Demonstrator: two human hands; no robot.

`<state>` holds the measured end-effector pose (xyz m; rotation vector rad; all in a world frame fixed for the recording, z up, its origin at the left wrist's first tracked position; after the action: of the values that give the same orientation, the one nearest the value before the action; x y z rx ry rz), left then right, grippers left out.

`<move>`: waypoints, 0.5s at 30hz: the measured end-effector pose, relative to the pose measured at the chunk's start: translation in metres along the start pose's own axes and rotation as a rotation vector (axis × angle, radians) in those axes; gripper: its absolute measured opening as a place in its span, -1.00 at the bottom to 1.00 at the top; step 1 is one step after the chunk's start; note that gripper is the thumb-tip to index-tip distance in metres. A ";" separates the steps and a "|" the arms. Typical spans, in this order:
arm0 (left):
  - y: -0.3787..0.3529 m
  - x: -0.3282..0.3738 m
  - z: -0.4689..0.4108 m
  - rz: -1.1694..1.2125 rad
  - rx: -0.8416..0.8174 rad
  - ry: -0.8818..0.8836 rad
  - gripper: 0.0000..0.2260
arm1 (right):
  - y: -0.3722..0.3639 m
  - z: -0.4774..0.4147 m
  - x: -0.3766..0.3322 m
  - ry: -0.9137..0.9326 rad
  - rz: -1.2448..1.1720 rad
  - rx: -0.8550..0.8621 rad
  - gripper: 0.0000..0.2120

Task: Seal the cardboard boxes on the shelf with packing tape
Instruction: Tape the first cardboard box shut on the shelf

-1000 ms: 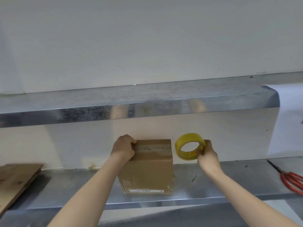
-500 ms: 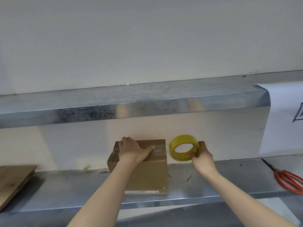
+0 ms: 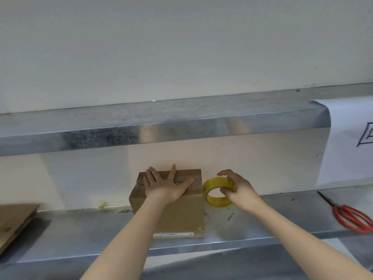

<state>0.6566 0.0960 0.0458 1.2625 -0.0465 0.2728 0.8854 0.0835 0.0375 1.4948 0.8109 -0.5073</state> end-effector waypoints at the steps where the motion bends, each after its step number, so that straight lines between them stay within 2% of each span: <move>1: 0.000 0.000 -0.002 -0.005 -0.023 -0.010 -0.19 | -0.001 -0.002 0.000 0.003 0.050 -0.030 -0.63; 4: 0.001 0.000 -0.009 -0.012 -0.052 -0.041 -0.30 | -0.002 -0.002 0.002 -0.004 0.127 -0.079 -0.64; 9: 0.002 -0.003 -0.021 0.016 -0.060 -0.111 -0.47 | 0.001 0.000 -0.003 -0.003 0.114 -0.100 -0.62; 15: 0.003 -0.007 -0.020 0.031 -0.008 -0.122 -0.56 | 0.004 0.000 0.001 -0.003 0.042 -0.126 -0.60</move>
<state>0.6466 0.1141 0.0415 1.2704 -0.1718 0.2218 0.8889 0.0838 0.0397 1.3914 0.7932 -0.4197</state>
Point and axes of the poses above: each hand's wrist, its own z-axis away from the middle knuckle, its own y-axis out of the back of the hand, x = y × z, the point moved 7 cm from there along -z, towards the middle knuckle, and after that the axes turned 4 degrees about -x, right-handed, at the moved point
